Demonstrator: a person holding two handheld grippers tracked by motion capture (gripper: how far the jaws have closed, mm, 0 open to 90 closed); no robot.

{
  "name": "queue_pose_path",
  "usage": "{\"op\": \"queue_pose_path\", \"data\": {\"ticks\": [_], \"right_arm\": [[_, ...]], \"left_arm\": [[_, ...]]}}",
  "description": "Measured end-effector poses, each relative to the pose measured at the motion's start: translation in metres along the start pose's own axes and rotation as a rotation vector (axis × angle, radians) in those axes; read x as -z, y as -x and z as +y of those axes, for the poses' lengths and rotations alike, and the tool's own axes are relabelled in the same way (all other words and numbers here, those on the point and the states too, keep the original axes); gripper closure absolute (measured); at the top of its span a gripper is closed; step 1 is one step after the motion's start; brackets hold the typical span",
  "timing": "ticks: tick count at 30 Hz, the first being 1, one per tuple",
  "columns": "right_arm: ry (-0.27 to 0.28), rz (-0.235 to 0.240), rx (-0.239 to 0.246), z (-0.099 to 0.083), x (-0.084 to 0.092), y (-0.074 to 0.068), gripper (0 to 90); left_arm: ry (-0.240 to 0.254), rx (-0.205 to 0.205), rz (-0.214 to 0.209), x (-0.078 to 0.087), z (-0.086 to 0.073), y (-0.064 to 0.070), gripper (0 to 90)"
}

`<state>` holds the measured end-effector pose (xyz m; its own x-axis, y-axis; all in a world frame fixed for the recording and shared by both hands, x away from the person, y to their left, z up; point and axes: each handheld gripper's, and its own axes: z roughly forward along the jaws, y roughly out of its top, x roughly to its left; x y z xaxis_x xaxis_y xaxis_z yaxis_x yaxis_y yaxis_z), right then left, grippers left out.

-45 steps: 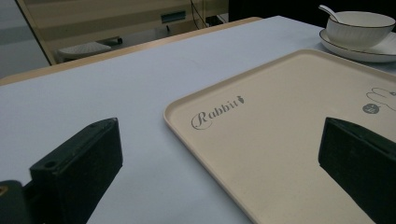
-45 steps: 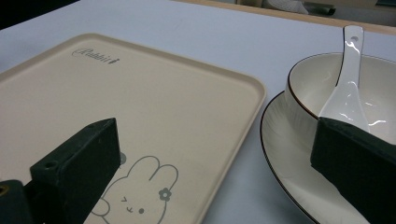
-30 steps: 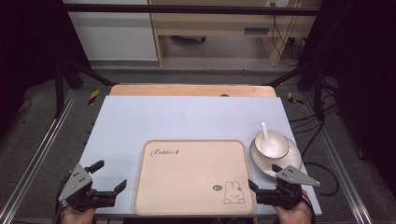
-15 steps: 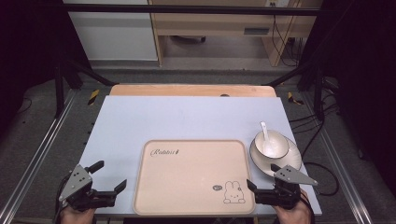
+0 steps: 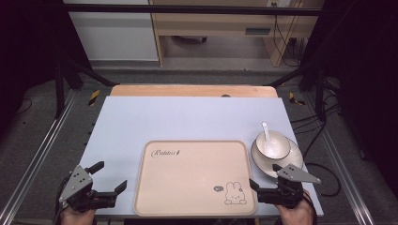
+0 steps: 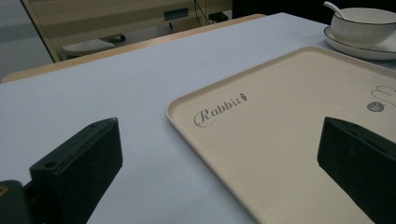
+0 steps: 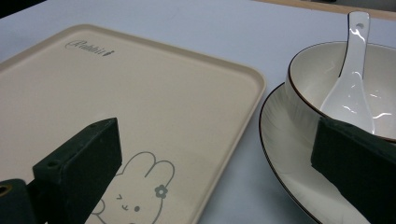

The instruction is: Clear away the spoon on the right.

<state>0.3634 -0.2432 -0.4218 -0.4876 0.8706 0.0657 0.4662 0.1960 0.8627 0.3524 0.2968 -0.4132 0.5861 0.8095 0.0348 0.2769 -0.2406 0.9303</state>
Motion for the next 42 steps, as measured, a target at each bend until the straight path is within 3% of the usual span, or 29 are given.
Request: {"op": "queue_pose_path", "data": {"ticks": [27,42], "right_arm": [[0.015,-0.015,-0.018,0.009,-0.003,0.01,6.5],[-0.022,-0.024,-0.024,0.017,-0.005,0.02,7.8]], "left_arm": [[0.004,-0.001,0.005,0.001,0.001,0.001,0.0],[0.004,-0.007,0.004,0.0,0.001,0.002,0.0]]}}
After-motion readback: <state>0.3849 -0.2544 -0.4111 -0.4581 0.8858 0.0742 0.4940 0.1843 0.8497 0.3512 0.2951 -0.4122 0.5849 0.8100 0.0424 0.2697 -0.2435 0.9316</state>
